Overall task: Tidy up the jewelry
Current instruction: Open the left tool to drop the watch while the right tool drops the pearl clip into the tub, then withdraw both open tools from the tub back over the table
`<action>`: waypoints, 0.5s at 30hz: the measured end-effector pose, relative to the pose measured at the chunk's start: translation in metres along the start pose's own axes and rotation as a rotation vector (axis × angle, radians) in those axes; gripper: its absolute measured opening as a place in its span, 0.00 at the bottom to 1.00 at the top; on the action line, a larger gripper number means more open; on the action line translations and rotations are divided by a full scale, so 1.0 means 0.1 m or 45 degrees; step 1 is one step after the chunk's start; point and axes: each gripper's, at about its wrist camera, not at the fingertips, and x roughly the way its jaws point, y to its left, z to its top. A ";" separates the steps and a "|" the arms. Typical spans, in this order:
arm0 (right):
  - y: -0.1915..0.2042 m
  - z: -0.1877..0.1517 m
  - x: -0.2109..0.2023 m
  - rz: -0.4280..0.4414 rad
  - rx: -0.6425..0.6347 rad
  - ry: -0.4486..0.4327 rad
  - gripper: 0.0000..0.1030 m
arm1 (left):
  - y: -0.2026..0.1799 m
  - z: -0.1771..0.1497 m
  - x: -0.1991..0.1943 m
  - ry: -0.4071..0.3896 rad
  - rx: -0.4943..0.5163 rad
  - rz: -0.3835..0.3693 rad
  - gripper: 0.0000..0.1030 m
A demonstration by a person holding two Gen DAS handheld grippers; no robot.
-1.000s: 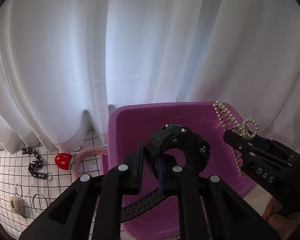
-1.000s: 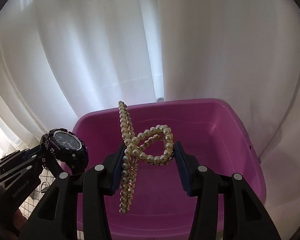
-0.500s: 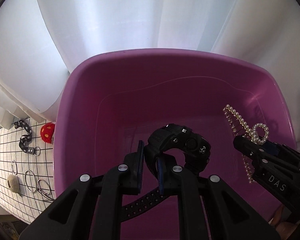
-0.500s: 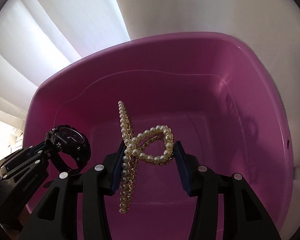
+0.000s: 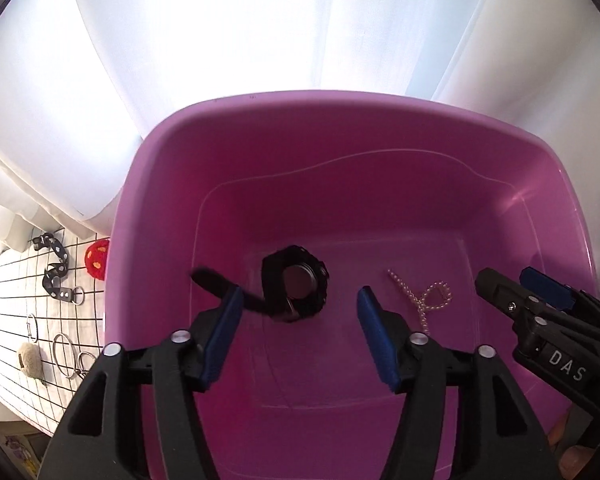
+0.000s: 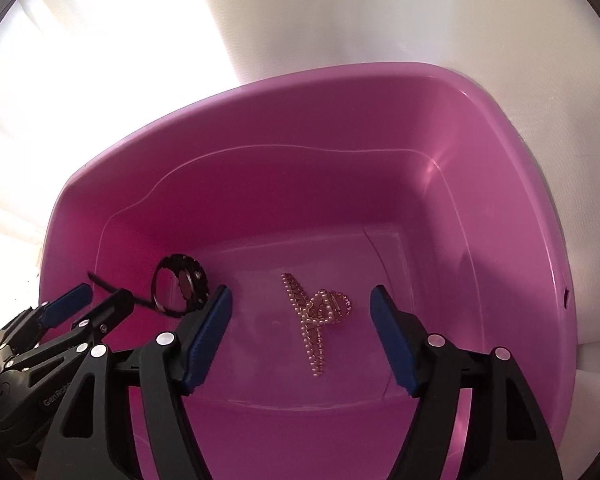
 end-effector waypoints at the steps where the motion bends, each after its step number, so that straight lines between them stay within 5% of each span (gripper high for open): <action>1: 0.00 0.00 0.00 0.004 0.001 -0.004 0.66 | 0.00 0.00 -0.03 -0.018 0.002 0.004 0.72; 15: 0.03 -0.14 -0.09 0.021 -0.012 -0.046 0.66 | 0.06 -0.01 -0.22 -0.043 -0.039 0.012 0.74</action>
